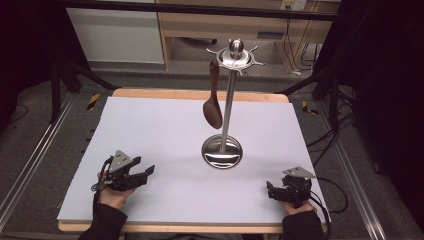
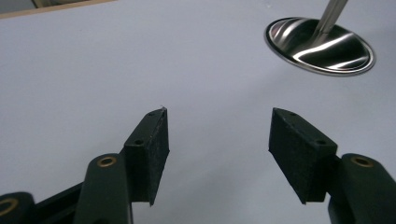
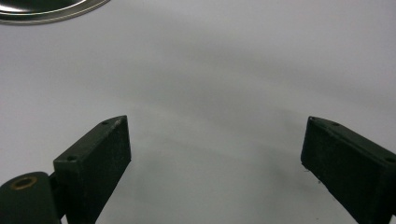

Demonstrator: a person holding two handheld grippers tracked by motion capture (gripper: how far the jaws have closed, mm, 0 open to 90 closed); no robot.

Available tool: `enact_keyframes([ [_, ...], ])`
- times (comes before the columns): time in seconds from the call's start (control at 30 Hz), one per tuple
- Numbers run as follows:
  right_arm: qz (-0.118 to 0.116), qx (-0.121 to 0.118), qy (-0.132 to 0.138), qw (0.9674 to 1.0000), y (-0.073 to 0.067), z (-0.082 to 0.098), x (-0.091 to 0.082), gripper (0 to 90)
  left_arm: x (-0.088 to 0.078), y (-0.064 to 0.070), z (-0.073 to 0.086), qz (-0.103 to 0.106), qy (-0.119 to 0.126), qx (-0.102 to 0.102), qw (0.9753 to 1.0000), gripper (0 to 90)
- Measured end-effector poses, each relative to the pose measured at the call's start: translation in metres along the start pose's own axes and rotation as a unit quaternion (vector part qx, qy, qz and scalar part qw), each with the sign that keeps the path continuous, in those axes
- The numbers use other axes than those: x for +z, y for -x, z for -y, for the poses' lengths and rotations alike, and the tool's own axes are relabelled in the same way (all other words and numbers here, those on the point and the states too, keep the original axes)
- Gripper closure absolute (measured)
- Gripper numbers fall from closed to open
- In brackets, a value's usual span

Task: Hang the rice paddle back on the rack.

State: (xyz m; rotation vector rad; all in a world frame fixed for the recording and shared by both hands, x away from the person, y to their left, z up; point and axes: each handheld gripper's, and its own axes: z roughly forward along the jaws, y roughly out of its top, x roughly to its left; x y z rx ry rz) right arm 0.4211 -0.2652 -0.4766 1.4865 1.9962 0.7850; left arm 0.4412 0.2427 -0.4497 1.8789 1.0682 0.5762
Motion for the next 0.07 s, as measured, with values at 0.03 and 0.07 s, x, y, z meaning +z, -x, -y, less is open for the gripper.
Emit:
enact_keyframes([
  [0.03,0.000,0.000,0.001,1.0000,-0.0001,0.0000,-0.0002,8.8,-0.0009,-0.0012,0.0009,-0.001,0.001,-0.003,1.0000,36.8],
  [0.07,0.001,0.000,0.001,1.0000,0.0001,0.0000,-0.0004,8.7,-0.0017,-0.0021,0.0018,-0.004,0.003,-0.004,1.0000,36.6],
])
